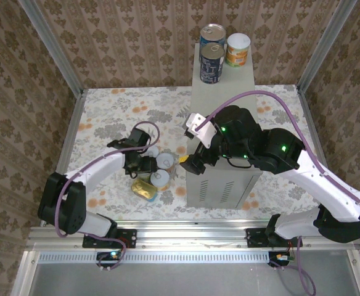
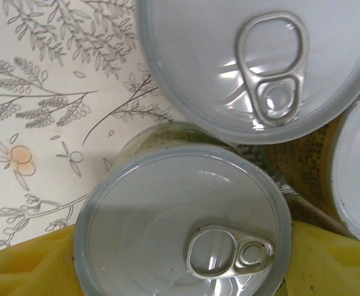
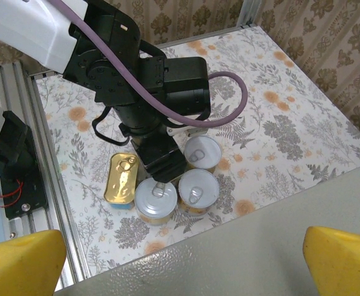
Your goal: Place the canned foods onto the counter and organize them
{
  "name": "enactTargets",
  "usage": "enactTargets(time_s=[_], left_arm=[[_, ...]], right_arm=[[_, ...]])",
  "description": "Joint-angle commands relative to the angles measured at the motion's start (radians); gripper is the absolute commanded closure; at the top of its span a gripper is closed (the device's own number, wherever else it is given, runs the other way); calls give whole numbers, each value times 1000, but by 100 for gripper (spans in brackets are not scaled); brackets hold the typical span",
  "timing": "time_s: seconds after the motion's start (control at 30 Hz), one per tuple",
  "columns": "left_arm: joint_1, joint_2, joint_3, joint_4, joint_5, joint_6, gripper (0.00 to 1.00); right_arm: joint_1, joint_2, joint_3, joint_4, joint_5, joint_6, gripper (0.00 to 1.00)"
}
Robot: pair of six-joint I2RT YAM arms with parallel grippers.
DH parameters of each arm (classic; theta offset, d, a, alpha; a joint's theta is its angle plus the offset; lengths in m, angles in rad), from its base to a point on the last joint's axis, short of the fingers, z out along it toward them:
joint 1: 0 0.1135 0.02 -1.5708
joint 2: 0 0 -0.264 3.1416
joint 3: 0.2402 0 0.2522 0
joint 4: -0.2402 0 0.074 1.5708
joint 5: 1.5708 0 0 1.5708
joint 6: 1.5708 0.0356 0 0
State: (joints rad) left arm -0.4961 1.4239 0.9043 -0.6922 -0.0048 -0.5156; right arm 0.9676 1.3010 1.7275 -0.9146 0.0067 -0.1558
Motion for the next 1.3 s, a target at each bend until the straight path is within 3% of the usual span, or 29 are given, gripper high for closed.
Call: enactTargets(time_s=[0.0, 0.1, 0.37, 0.53, 0.67, 1.03, 1.27], left_arm=[[9, -59, 63, -100, -39, 29, 35], [13, -96, 117, -153, -48, 67, 48], [29, -147, 334, -301, -1, 222, 100], [31, -187, 473, -341, 136, 364, 100], [31, -229, 565, -338, 367, 470, 100], [11, -272, 776, -450, 856, 611, 100], [-66, -276, 823, -491, 912, 655, 100]], right_arm=[[6, -5, 8, 38, -10, -17, 0], [6, -16, -5, 48, -20, -23, 0], [10, -109, -114, 114, -66, -43, 0], [10, -150, -182, 151, -58, -55, 0], [9, -164, -230, 193, -86, -59, 0], [11, -135, -256, 245, -219, -90, 0], [26, -91, -219, 259, -261, -103, 0]])
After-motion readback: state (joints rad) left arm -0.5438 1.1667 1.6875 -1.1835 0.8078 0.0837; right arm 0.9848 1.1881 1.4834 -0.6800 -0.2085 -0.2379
